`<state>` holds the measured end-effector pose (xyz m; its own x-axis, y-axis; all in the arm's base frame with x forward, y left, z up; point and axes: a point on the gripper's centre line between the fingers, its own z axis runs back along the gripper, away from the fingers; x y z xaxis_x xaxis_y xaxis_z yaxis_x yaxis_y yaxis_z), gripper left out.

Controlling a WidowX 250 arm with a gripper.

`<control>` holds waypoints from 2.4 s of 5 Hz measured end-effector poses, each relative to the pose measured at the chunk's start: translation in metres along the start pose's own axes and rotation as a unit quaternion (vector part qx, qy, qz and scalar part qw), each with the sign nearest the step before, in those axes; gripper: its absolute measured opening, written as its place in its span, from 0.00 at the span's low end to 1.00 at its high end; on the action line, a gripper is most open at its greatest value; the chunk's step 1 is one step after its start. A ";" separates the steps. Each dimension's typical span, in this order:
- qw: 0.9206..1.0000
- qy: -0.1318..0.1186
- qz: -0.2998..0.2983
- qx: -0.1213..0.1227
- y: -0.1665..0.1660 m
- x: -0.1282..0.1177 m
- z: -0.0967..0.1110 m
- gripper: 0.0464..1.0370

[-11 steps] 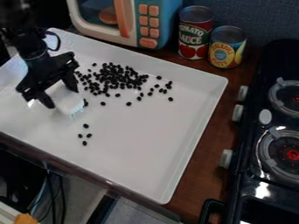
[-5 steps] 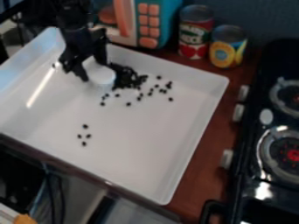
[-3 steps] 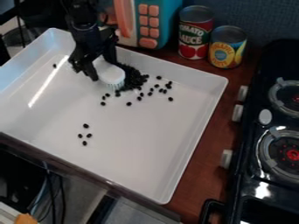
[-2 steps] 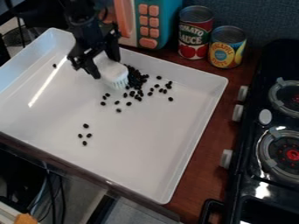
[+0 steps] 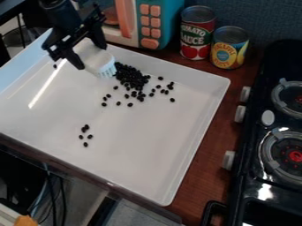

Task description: Sweep into pile

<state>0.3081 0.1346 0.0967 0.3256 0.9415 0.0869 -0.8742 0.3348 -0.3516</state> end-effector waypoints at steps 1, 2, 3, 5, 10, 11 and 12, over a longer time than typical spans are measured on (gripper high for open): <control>1.000 -0.001 0.019 0.022 0.021 -0.013 0.001 0.70; 1.000 -0.001 0.005 0.024 0.038 -0.027 0.005 0.70; 1.000 -0.002 -0.015 0.022 0.054 -0.041 0.008 0.70; 0.999 -0.004 -0.034 0.035 0.082 -0.060 0.000 0.70; 0.996 -0.063 -0.011 0.058 0.084 -0.056 -0.042 0.70; 0.996 -0.063 0.002 0.058 0.070 -0.052 -0.047 0.70; 0.996 -0.059 0.022 0.061 0.055 -0.047 -0.053 0.70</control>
<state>0.2636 0.1063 0.0241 0.2484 0.9508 0.1853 -0.9261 0.2891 -0.2422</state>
